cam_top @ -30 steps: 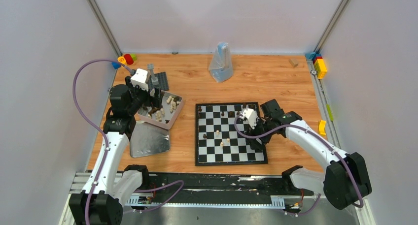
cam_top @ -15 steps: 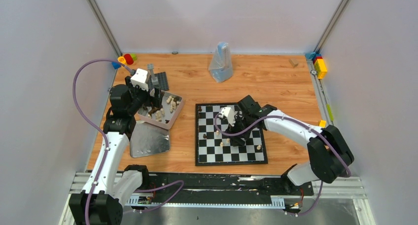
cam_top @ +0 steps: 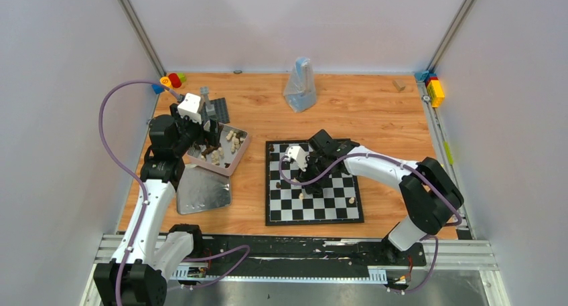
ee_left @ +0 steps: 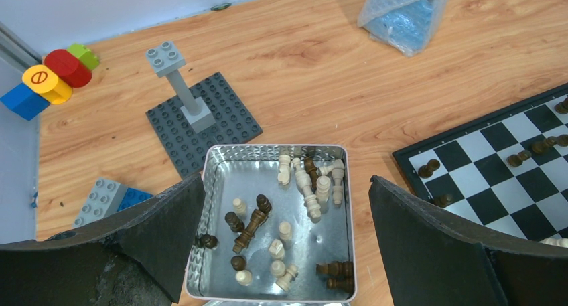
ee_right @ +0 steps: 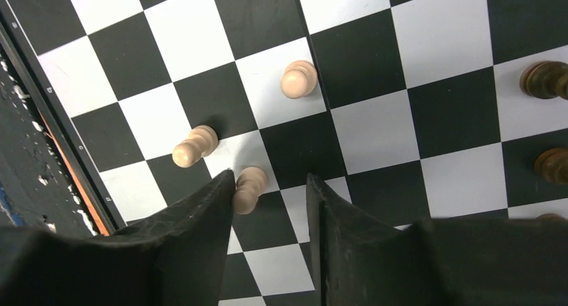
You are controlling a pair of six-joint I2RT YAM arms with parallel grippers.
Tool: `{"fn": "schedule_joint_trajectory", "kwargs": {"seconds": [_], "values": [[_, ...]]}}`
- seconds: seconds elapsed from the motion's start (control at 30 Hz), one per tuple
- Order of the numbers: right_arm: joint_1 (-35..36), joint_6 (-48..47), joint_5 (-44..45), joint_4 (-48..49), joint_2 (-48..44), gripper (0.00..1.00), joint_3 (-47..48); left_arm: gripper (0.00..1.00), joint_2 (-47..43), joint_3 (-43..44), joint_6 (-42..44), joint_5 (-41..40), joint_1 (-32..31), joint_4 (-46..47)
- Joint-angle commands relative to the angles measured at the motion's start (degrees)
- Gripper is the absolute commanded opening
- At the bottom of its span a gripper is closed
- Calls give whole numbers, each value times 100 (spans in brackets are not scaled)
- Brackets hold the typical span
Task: Set up the chess pieces on the board
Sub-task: Pick up the chess piece from the chessboard, then place the chess piece on the chessboard.
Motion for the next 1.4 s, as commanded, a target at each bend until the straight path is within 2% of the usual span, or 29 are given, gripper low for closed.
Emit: {"fn": "schedule_joint_trajectory", "kwargs": {"seconds": [0.0,0.13,0.27,0.57,0.77,0.83,0.97,1.13,1.23,1.37], "values": [[82,-10,57,182,102,37,180,100,-49,28,98,49,34,123],[85,-108,274,34,-133,17,13,100,-25,21,99,57,34,124],[47,-261,577,-273,-700,7,-314,100,-5,20,98,66,34,130],[-136,-477,817,-972,-1935,4,-1259,100,16,9,96,74,34,129],[-212,-544,966,-960,-2146,5,-1599,100,26,21,83,78,34,110],[-246,-566,974,-923,-2117,9,-1637,100,30,33,80,77,34,100],[-254,-486,931,-875,-2054,39,-1543,100,30,52,73,74,34,73],[-250,-322,535,-861,-1961,65,-1000,100,22,53,79,74,34,64],[-241,-201,142,-820,-1711,69,-556,100,13,53,91,69,34,68],[-132,-130,-236,-660,-1251,70,-148,100,5,55,91,72,34,71]]}}
